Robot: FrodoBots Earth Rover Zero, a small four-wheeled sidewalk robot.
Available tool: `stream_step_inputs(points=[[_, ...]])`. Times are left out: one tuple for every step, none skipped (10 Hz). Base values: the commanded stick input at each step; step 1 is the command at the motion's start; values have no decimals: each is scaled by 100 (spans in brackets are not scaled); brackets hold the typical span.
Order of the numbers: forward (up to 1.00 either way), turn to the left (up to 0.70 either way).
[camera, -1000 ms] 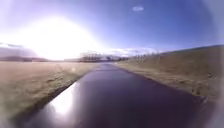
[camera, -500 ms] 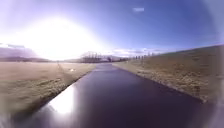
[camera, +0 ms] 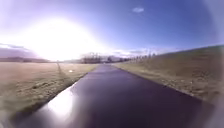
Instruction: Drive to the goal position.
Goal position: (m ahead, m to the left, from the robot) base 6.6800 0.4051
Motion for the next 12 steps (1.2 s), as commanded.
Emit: stream_step_inputs(points=[[100,0],[100,0],[100,0],[100,0],[100,0],[100,0],[100,0],[100,0],[100,0],[100,0],[100,0],[100,0]])
